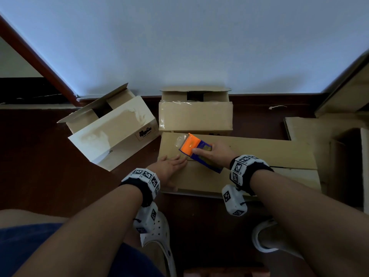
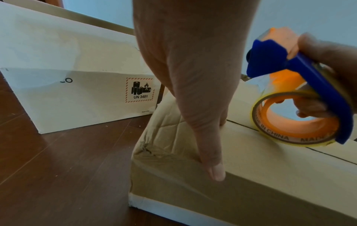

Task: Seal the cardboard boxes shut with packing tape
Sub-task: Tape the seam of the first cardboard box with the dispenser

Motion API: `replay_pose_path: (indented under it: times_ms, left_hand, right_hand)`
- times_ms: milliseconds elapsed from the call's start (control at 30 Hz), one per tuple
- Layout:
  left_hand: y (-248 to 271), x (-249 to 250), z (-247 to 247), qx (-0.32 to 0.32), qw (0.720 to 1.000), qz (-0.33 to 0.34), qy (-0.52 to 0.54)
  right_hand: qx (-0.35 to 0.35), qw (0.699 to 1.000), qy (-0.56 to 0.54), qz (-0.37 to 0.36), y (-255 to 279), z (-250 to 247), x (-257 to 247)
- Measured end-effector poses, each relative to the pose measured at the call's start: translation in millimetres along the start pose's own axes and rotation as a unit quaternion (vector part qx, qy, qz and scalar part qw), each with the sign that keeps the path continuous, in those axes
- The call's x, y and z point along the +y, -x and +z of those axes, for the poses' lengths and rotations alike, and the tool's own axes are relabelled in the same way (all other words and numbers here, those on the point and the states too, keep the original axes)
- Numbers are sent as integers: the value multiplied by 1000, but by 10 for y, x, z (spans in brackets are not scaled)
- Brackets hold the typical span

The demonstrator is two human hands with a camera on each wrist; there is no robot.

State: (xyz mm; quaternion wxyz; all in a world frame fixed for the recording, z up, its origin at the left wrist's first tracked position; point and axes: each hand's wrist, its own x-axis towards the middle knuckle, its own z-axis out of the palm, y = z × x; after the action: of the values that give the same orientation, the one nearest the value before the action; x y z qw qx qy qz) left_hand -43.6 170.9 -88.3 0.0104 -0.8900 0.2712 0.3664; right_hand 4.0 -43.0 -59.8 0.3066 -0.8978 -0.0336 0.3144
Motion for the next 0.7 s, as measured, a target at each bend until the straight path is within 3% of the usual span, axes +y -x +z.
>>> replay_pose_path:
  times_ms: [300,400,467,533,600,700]
  left_hand:
    - [-50,-72,87,10,1000,5,6]
    - [-67,-188,108,101,989,0,108]
    - [-32,-313,119,215,953,-54,208]
    - [18,-446,169,271,906,-135,295]
    - [61,-536,251,241,876,-178,378]
    - [84,-574,351,221,837,-178,468]
  right_hand:
    - [16,997,72,2,3,62,-36]
    - [20,999,50,-1,-7,78,-5]
    - [11,1000,22,8,-27,59,21]
    - [0,1000,13,16,-45,56,37]
    - [-5,999,26,18,-37,62,21]
    - [0,999,35,18,-24,59,-9]
